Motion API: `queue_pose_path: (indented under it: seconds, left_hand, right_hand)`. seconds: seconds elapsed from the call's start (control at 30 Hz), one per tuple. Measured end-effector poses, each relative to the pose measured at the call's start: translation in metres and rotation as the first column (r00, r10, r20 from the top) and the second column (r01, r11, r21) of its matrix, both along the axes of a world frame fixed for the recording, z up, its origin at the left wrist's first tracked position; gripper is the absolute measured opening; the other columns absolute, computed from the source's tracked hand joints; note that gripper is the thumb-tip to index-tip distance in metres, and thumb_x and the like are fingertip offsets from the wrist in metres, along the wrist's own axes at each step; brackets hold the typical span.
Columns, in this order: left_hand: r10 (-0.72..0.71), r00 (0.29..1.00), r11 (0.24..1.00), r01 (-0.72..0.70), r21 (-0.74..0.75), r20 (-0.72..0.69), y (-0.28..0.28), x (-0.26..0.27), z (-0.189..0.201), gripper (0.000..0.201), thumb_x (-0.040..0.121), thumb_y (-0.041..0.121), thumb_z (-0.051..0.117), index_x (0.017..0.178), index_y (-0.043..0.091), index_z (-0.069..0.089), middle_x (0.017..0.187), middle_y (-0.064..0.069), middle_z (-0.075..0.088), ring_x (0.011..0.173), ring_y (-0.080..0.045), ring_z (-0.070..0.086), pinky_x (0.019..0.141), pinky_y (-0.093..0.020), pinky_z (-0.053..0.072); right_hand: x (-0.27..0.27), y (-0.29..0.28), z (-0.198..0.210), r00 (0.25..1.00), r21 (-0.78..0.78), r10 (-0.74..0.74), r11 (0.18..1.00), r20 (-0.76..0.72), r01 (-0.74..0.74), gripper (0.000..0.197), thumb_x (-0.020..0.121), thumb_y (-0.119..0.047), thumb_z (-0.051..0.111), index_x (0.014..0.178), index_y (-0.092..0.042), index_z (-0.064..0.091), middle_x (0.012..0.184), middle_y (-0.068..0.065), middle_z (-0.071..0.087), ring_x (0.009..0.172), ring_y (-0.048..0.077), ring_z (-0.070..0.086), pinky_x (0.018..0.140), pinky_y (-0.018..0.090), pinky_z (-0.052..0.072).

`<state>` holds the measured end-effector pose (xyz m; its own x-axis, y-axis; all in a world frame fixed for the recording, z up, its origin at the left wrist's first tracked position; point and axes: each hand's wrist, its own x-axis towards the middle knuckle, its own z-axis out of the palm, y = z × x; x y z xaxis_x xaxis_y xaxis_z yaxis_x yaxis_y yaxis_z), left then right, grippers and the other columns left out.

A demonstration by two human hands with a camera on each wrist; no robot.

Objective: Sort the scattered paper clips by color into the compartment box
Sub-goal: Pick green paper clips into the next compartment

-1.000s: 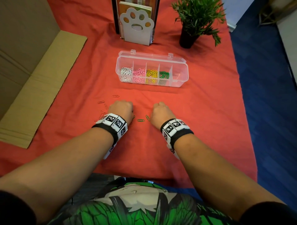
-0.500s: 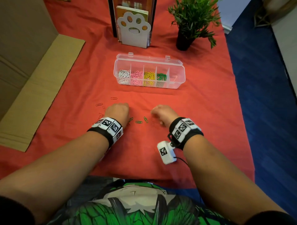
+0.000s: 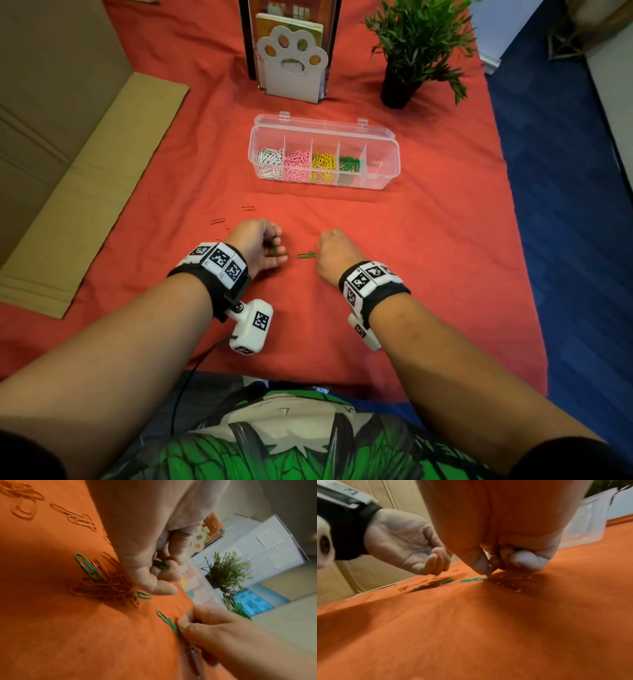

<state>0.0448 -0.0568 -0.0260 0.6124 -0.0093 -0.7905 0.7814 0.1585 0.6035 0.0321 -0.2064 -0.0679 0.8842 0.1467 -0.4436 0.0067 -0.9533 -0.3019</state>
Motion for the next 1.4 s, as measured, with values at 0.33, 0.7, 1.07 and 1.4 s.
queue_pose_path:
  seconds: [0.33, 0.7, 1.07, 1.4]
  left_hand:
    - [-0.900, 0.411, 0.027, 0.379, 0.925, -0.142, 0.000, -0.008, -0.027, 0.022, 0.081, 0.026, 0.061, 0.092, 0.009, 0.069, 0.106, -0.018, 0.060, 0.100, -0.033, 0.059, 0.089, -0.034, 0.045]
    - [-0.803, 0.592, 0.357, 0.386, 0.851, 0.069, 0.004, 0.005, -0.027, 0.020, 0.090, 0.017, 0.049, 0.085, 0.005, 0.064, 0.089, -0.019, 0.064, 0.090, -0.031, 0.059, 0.082, -0.035, 0.045]
    - [-0.131, 0.975, 0.989, 0.142, -0.050, 0.181, 0.016, 0.014, 0.009, 0.030, 0.086, 0.000, 0.032, 0.078, 0.017, 0.056, 0.062, 0.002, 0.049, 0.045, -0.005, 0.045, 0.043, -0.014, 0.039]
    - [-0.862, 0.506, 0.252, 0.373, 0.893, 0.032, -0.018, -0.009, -0.030, 0.022, 0.078, 0.031, 0.069, 0.089, 0.013, 0.069, 0.091, -0.009, 0.065, 0.086, -0.024, 0.061, 0.078, -0.028, 0.044]
  right_hand:
    - [-0.014, 0.003, 0.010, 0.988, -0.142, 0.110, 0.985, 0.108, -0.094, 0.032, 0.088, -0.005, 0.034, 0.119, -0.003, 0.045, 0.123, 0.017, 0.046, 0.111, 0.036, 0.051, 0.092, 0.044, 0.044]
    - [-0.006, -0.040, 0.026, 0.746, 0.613, -0.432, 0.428, -0.507, 0.664, 0.028, 0.086, 0.003, 0.047, 0.063, -0.015, 0.047, 0.060, 0.006, 0.043, 0.043, 0.010, 0.033, 0.038, 0.017, 0.023]
    - [-0.002, -0.058, 0.043, 0.495, 0.564, -0.352, -0.125, -0.794, 0.816, 0.020, 0.088, -0.011, 0.036, 0.077, -0.015, 0.052, 0.068, -0.001, 0.043, 0.056, 0.011, 0.041, 0.050, 0.021, 0.032]
    - [-0.010, -0.047, 0.038, 0.650, 0.541, -0.434, 0.361, -0.623, 0.759, 0.031, 0.094, 0.000, 0.029, 0.080, -0.016, 0.051, 0.062, 0.002, 0.045, 0.045, 0.009, 0.043, 0.036, 0.014, 0.032]
